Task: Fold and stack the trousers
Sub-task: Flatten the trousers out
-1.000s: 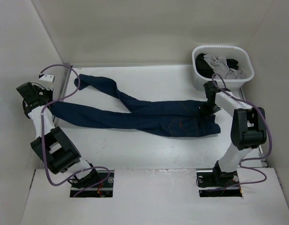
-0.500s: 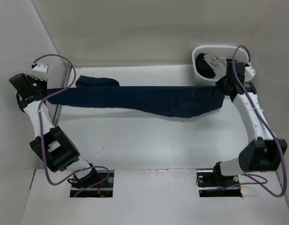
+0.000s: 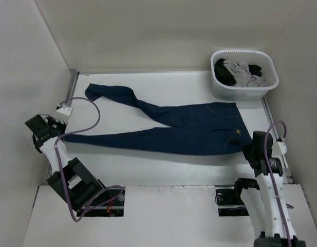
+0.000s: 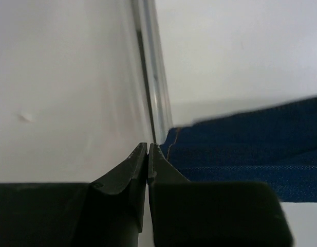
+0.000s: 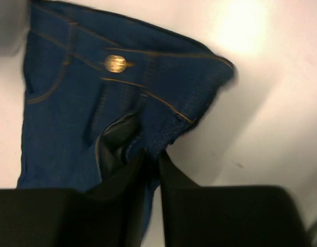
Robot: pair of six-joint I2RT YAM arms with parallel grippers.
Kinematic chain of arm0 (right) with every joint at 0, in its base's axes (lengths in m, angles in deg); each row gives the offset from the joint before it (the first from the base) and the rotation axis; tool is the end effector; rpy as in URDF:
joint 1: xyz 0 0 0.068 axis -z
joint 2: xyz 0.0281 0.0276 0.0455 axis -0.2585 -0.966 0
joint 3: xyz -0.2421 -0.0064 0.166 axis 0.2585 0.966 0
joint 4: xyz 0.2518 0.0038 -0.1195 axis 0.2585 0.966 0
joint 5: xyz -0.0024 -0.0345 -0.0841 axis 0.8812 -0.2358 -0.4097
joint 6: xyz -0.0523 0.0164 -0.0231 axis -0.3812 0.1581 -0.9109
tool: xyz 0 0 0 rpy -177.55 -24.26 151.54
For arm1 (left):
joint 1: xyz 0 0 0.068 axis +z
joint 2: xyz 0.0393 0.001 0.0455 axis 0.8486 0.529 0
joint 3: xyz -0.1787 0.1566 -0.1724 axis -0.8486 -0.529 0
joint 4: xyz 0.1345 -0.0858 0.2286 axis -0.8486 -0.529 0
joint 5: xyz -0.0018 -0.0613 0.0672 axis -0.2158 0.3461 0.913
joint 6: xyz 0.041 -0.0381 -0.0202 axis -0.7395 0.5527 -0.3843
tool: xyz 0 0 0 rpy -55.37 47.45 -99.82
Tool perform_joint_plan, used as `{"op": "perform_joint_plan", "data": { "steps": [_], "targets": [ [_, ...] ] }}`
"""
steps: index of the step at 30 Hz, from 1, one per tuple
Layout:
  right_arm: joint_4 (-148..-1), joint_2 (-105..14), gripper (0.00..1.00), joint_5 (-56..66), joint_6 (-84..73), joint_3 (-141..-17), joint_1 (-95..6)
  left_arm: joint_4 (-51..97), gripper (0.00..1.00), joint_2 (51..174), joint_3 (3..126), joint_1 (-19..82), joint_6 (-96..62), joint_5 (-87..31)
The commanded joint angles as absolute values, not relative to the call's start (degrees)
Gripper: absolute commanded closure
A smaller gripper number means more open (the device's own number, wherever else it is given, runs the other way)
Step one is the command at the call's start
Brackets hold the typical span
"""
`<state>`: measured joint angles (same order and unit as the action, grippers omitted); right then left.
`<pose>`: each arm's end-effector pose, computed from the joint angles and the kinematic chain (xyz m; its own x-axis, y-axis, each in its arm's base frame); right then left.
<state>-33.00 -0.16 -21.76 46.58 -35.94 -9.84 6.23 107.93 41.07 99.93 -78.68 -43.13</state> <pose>0.1338 -0.0261 0.2427 -0.1026 0.8235 -0.5579 0.7667 0.4228 0.4831 0.2234 0.1767 0.2725 -0.5706 0.4334 -0.6975 0.1015 0.8801 0.4638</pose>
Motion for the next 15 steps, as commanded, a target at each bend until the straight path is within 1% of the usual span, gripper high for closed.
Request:
{"op": "perform_joint_plan", "data": {
  "steps": [1,2,3,4,7,8,9,12,15],
  "targets": [
    [-20.63,8.47,0.77,-22.97,57.31,-33.96,-7.65,3.15,1.00,103.36,35.30,102.22,-91.89,-42.52],
    [-17.72,10.23,0.70,-22.97,58.37,-33.69,-7.29,2.00,1.00,102.05,33.54,102.84,-95.23,-42.00],
    [-16.22,11.73,0.68,-23.58,59.42,-34.21,-7.99,0.95,1.00,100.64,31.78,103.45,-98.31,-41.56],
    [-14.81,12.26,0.67,-24.63,60.30,-34.91,-8.60,0.15,1.00,99.23,30.02,104.15,-101.30,-41.03],
    [-10.32,11.13,0.60,-25.43,61.72,-36.32,-8.52,-1.00,0.99,96.07,26.15,106.00,-108.34,-40.50],
    [-9.79,10.95,0.56,-25.69,61.46,-36.67,-8.43,-1.09,0.99,95.19,25.18,106.27,-109.75,-40.41],
    [-9.78,11.13,0.56,-26.13,61.19,-37.02,-8.43,-1.61,0.97,94.57,24.56,106.36,-110.81,-39.80],
    [-10.75,11.92,0.54,-28.06,59.61,-38.08,-8.70,-4.77,0.90,93.68,24.64,106.01,-113.19,-37.08],
    [-14.34,9.38,0.51,-29.03,56.80,-39.57,-9.22,-8.89,0.79,93.94,26.66,106.71,-114.94,-35.06]
  ]
}}
